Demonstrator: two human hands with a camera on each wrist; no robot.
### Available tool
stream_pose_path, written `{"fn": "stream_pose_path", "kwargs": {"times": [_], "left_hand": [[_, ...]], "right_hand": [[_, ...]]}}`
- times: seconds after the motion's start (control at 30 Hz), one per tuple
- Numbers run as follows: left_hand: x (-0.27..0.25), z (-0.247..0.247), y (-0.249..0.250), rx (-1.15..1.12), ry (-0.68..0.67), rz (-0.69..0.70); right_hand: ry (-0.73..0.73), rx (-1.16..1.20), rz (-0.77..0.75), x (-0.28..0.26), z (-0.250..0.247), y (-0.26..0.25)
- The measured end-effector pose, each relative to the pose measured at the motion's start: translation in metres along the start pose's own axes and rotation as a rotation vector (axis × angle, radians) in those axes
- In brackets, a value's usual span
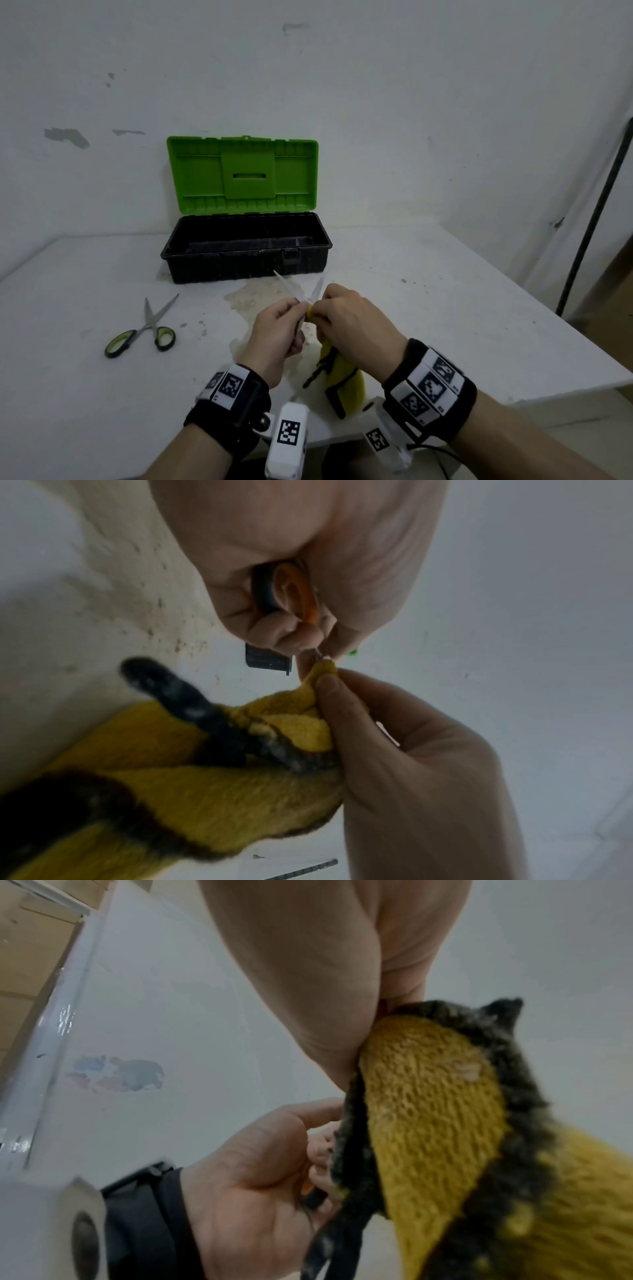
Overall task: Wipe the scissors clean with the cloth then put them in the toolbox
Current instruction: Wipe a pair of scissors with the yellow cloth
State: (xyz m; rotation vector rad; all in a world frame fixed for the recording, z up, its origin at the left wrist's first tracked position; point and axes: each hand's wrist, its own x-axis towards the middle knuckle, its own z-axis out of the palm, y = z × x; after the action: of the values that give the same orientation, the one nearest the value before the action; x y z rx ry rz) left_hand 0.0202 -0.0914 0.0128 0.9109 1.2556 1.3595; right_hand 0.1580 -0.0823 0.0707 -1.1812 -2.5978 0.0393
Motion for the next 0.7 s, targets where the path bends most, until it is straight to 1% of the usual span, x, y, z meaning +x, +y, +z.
{"fn": "stream_pose_path", "kwargs": {"times": [0.13, 0.27, 0.33, 0.43, 0.53, 0.57, 0.7], "left_hand": [[0.000, -0.002, 0.004, -0.046, -0.005, -0.111], [-0.002, -0.002, 0.004, -0.140, -0.040, -0.162], [-0.002, -0.001, 0.004, -0.180, -0.045, -0.147], [-0.002, 0.001, 0.005, -0.185, -0.028, -0.075], [0.000, -0.003, 0.004, -0.123, 0.024, -0.034], [0.001, -0.005, 0.004, -0.105, 0.030, -0.026], [0.000, -0.004, 0.001, -0.091, -0.014, 0.002]], "right_hand": [[0.004, -0.002, 0.007, 0.001, 0.000, 0.005], [0.063, 0.006, 0.033, 0.004, 0.004, 0.004], [0.088, 0.000, 0.055, 0.006, 0.012, 0.000], [0.121, 0.036, 0.077, 0.005, 0.025, -0.005], [0.037, 0.137, 0.037, -0.002, 0.027, -0.011], [0.041, 0.169, 0.030, -0.005, 0.025, -0.012], [0.202, 0.190, 0.080, -0.002, 0.024, -0.009]]}}
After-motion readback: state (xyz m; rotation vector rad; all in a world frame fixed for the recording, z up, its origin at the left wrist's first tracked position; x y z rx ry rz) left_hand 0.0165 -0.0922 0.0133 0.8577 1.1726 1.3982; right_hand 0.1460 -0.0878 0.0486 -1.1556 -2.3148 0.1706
